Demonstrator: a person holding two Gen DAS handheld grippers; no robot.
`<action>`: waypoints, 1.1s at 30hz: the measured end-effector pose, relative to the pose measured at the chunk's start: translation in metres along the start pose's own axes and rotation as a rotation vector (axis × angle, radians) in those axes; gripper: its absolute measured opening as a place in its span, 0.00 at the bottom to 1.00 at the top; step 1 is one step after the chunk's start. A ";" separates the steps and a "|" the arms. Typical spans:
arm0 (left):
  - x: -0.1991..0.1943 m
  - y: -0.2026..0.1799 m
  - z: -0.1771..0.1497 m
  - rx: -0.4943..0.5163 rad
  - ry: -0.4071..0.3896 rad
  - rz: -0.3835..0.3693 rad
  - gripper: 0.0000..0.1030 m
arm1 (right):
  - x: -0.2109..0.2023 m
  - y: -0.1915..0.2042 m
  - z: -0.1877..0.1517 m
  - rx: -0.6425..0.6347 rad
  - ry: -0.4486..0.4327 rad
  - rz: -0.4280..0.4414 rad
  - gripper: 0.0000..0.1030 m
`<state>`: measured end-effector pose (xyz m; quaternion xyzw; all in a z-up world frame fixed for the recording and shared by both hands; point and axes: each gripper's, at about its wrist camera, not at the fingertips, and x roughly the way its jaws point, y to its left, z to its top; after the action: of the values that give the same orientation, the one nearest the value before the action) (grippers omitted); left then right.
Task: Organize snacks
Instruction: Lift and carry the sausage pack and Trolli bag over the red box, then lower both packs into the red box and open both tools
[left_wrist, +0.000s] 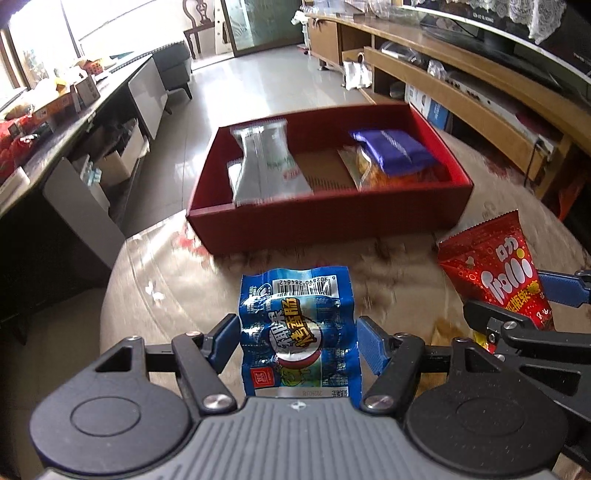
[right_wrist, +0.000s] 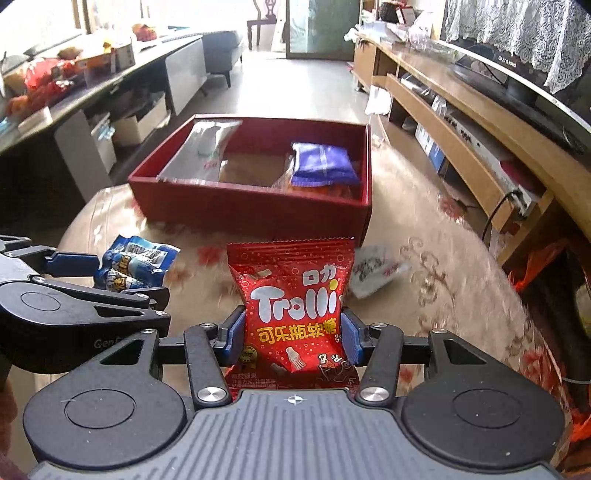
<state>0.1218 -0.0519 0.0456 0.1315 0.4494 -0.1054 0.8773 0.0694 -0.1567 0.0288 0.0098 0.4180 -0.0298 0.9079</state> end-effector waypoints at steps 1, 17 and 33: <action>0.001 0.000 0.005 -0.002 -0.006 0.003 0.63 | 0.001 -0.001 0.004 0.002 -0.007 -0.002 0.58; 0.028 0.008 0.078 -0.066 -0.062 0.033 0.63 | 0.030 -0.017 0.069 0.027 -0.083 -0.014 0.57; 0.055 0.010 0.112 -0.102 -0.069 0.056 0.63 | 0.056 -0.023 0.100 0.034 -0.103 -0.019 0.57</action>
<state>0.2418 -0.0823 0.0652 0.0956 0.4200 -0.0621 0.9003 0.1802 -0.1869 0.0520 0.0200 0.3703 -0.0459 0.9276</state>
